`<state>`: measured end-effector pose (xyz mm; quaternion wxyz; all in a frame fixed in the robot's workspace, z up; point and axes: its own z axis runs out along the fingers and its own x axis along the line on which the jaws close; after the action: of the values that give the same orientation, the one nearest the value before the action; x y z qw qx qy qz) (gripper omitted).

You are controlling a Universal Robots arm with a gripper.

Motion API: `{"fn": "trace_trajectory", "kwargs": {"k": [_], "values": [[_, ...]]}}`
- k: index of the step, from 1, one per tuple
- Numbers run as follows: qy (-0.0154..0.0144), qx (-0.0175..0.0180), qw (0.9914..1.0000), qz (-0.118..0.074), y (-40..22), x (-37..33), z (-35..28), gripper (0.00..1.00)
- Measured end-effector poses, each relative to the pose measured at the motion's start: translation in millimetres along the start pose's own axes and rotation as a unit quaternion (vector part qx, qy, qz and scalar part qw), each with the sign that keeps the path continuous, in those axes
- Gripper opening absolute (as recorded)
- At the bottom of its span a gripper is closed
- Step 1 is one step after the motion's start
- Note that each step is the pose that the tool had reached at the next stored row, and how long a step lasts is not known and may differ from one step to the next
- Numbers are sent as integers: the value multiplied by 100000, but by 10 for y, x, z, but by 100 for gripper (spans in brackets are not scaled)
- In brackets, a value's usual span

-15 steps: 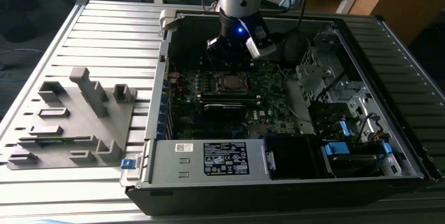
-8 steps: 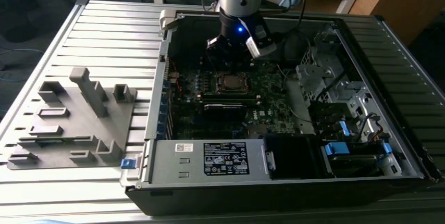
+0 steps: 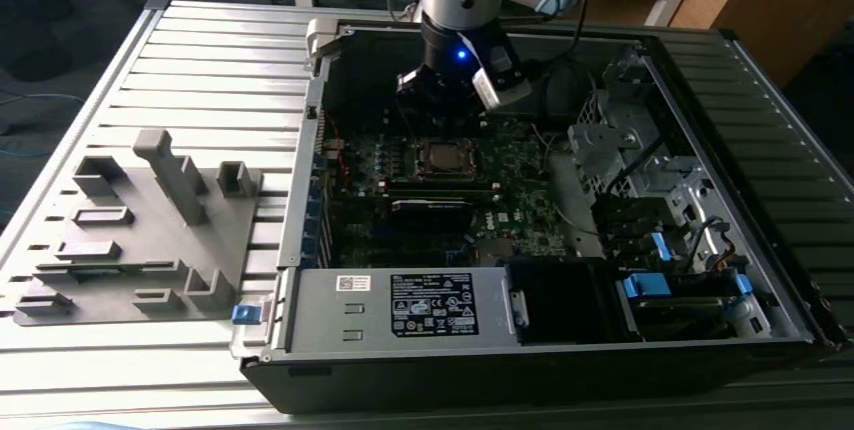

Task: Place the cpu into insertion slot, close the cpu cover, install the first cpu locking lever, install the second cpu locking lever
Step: 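Install the first cpu locking lever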

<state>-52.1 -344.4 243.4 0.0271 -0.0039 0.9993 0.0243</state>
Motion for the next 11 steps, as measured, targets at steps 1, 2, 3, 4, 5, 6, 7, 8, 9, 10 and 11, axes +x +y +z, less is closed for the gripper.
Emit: {"fn": "trace_trajectory", "kwargs": {"k": [1, 2, 3, 4, 5, 6, 7, 8, 9, 10, 11], "values": [[2, 2, 100000, 0, 0, 0, -2, 11], [11, 15, 100000, 0, 0, 0, -6, 11], [9, 14, 100000, -2, 0, 0, -9, 11], [7, 12, 100000, -1, 0, -1, -12, 11], [3, 2, 100000, -2, 1, -1, -14, 11], [-1, -3, 100000, -2, 1, -1, -13, 11], [-2, -5, 100000, -2, 1, -1, -13, 11], [2, 3, 100000, 0, 1, -1, -15, 11], [8, 10, 100000, -1, 1, -1, -18, 11], [9, 10, 100000, -2, 1, -1, -19, 11], [6, 8, 100000, -1, 1, -1, -21, 11]]}}
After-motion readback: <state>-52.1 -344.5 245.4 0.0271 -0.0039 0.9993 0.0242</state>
